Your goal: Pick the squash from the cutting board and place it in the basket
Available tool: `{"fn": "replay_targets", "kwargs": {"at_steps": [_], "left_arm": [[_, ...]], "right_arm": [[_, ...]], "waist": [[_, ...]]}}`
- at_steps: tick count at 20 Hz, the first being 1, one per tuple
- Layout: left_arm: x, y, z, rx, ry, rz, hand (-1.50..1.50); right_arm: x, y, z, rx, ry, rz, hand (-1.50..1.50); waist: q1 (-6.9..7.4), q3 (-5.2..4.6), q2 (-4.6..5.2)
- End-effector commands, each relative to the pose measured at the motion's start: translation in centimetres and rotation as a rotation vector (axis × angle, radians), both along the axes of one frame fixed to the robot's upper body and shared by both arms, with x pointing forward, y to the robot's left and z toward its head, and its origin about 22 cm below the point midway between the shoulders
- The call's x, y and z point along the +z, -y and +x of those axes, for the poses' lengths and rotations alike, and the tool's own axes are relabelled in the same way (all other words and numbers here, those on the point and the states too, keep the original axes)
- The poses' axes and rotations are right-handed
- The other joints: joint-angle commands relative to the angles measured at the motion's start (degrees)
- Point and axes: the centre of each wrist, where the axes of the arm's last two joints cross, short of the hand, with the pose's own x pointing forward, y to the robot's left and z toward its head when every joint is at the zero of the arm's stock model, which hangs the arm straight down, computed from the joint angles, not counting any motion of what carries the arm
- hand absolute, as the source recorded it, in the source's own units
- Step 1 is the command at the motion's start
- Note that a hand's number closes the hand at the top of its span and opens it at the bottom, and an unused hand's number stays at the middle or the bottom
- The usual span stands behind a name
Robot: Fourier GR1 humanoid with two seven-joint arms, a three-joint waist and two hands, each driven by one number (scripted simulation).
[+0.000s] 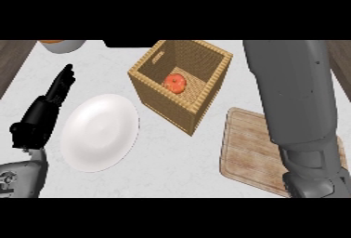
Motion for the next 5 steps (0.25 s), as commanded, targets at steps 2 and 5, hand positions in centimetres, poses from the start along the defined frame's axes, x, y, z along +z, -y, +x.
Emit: {"fn": "replay_targets", "kwargs": {"at_steps": [2, 5], "left_arm": [[0.5, -0.8, -0.1, 0.029, -0.002, -0.011, 0.0], [-0.7, -1.9, -0.6, 0.036, -0.001, 0.003, 0.0]], "right_arm": [[0.8, 5.2, -1.5, -0.184, 0.094, 0.127, -1.5], [-0.2, 9.0, -3.3, -0.232, 0.159, 0.149, -1.5]], "waist": [[-1.19, 0.03, -0.4], [-1.48, 0.01, -0.33]]}}
